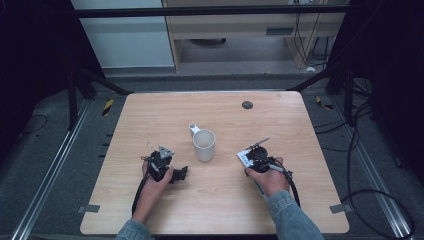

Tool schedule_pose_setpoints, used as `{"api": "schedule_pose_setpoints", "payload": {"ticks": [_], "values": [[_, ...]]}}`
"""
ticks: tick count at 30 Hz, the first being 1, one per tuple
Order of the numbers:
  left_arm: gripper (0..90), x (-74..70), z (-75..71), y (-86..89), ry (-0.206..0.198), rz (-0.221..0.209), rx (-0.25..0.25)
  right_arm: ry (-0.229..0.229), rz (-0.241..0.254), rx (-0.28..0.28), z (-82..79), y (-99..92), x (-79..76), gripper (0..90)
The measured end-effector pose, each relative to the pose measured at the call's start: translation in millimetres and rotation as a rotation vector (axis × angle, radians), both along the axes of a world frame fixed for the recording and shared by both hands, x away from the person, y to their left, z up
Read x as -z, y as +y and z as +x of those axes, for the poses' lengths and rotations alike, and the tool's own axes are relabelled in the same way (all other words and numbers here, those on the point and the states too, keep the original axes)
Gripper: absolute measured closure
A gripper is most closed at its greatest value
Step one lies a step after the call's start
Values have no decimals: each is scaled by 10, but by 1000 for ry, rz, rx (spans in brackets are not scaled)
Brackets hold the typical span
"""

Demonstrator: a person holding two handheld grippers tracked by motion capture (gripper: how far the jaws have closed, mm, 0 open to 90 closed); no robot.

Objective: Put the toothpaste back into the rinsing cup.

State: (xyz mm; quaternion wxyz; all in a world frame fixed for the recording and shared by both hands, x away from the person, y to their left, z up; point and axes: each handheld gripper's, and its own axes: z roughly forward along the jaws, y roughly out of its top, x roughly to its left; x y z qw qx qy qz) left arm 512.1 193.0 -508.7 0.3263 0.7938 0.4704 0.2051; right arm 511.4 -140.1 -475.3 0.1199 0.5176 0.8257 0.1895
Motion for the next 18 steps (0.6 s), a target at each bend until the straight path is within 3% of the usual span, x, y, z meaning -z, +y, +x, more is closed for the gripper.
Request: {"api": "schedule_pose_setpoints", "payload": {"ticks": [18], "values": [[0,1,37,-34,-2,-1,5,62,-34,-36,78,18,-36,587]]}}
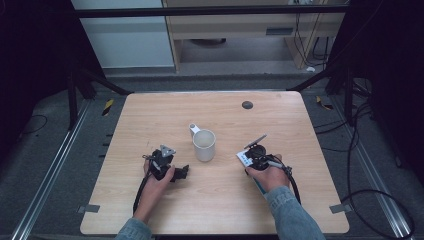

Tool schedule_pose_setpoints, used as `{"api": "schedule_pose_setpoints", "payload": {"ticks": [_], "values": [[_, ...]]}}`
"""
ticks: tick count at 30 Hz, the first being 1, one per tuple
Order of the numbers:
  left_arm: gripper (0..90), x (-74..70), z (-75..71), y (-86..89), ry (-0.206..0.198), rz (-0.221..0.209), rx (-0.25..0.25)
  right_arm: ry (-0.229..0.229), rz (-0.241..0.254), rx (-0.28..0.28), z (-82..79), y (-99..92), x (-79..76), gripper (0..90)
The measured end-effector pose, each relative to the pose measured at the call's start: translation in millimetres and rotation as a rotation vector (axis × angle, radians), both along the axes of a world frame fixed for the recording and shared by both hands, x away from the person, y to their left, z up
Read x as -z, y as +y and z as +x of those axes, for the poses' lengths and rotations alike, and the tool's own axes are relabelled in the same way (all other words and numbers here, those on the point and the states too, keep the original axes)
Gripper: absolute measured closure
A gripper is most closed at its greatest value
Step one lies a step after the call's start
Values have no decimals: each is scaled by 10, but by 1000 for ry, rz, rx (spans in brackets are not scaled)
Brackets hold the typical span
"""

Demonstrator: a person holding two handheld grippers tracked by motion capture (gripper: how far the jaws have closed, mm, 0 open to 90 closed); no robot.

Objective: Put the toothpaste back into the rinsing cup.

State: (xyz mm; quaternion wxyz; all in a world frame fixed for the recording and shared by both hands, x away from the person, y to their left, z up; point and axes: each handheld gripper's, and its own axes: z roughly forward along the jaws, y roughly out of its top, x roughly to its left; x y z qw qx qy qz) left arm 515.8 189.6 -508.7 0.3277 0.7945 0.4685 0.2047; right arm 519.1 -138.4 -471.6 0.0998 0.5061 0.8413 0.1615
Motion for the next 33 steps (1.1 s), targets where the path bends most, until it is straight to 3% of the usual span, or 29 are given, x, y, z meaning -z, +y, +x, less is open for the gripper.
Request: {"api": "schedule_pose_setpoints", "payload": {"ticks": [21,28,33], "values": [[0,0,1,-2,0,0,-1,29,-41,-32,52,20,-88,761],[0,0,3,-5,1,-1,-1,49,-12,-42,44,-29,-136,779],[0,0,3,-5,0,-1,-1,19,3,-39,15,-85,-245,781]]}}
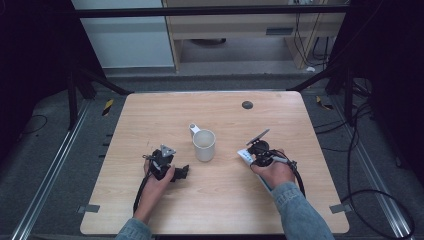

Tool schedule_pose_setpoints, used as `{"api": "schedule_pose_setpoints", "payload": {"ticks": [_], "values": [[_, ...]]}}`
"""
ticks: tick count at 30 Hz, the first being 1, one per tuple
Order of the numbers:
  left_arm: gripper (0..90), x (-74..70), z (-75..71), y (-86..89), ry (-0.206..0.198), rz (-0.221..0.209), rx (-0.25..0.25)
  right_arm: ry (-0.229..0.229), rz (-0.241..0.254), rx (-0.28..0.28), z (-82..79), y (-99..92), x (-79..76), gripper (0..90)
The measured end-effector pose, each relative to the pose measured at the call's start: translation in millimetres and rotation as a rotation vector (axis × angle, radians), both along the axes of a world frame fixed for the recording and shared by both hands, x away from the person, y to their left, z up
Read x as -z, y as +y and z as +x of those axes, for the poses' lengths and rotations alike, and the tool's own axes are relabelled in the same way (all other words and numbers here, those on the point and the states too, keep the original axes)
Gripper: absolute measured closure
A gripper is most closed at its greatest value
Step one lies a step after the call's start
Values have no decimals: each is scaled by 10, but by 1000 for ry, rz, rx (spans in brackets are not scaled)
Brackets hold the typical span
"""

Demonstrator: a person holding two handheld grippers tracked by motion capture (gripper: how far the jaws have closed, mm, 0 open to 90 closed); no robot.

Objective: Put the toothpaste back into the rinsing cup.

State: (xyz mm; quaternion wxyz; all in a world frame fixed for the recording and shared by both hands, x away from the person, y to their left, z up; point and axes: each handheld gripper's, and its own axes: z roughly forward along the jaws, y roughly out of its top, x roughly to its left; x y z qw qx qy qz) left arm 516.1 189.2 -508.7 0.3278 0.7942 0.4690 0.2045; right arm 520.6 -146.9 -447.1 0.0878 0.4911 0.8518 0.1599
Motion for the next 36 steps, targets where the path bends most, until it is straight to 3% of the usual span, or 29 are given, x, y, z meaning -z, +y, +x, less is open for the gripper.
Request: {"api": "schedule_pose_setpoints", "payload": {"ticks": [13,20,28,36], "values": [[0,1,-1,-1,-1,0,-1,-110,104,22,-29,-168,-435,781],[0,1,-1,-1,-1,0,-1,-151,177,20,-10,-178,-500,782],[0,1,-2,-1,-2,1,-2,-224,222,13,15,-160,-567,782],[0,0,-10,-1,0,3,-2,-264,265,11,77,-101,-686,782]]}}
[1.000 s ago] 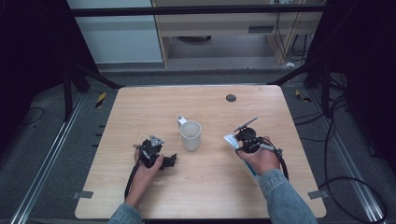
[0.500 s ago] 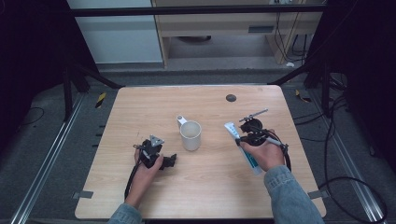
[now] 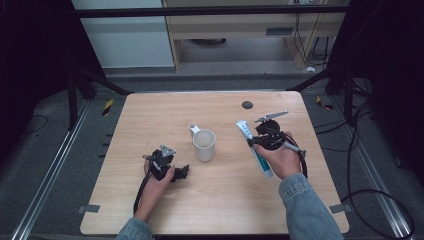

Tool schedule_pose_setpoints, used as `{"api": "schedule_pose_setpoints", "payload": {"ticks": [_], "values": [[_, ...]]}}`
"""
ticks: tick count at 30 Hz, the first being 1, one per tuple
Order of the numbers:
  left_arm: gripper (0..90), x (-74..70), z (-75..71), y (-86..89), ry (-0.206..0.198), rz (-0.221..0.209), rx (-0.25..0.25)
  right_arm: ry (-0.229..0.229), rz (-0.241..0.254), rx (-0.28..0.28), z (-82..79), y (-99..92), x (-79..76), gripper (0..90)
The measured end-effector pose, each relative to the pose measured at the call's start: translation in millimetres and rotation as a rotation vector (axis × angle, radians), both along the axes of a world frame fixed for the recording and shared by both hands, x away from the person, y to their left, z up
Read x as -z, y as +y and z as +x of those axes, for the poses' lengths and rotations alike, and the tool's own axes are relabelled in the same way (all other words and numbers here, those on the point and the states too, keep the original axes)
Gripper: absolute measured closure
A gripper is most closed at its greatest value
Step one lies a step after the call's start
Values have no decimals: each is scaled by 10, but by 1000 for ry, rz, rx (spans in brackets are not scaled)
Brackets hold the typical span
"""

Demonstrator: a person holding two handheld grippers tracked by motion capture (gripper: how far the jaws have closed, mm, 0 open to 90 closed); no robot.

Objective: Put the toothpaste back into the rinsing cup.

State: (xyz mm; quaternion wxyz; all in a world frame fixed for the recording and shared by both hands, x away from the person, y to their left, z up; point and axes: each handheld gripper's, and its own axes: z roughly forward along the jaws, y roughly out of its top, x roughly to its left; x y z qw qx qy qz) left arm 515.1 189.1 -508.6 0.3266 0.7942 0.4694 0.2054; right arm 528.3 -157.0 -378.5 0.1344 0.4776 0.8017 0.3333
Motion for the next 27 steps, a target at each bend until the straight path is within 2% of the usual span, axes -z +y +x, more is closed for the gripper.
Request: {"api": "schedule_pose_setpoints", "payload": {"ticks": [2,5,12,15,20,22,27], "values": [[0,0,-7,-2,-1,0,-3,-14,-3,-3,26,33,-36,782],[0,1,-6,-3,0,-1,-3,-28,23,-2,59,74,-81,782],[0,-1,-7,-1,0,2,-1,-64,41,-21,128,183,-139,782],[0,1,-6,-3,-1,-2,-3,-84,53,-22,152,265,-217,783],[0,0,23,-13,-1,-2,2,-109,58,-23,124,338,-315,783],[0,1,38,-25,-1,-3,-1,-112,73,-25,102,362,-348,782],[0,1,46,-44,-2,-4,-7,-130,81,-23,70,424,-369,782]]}}
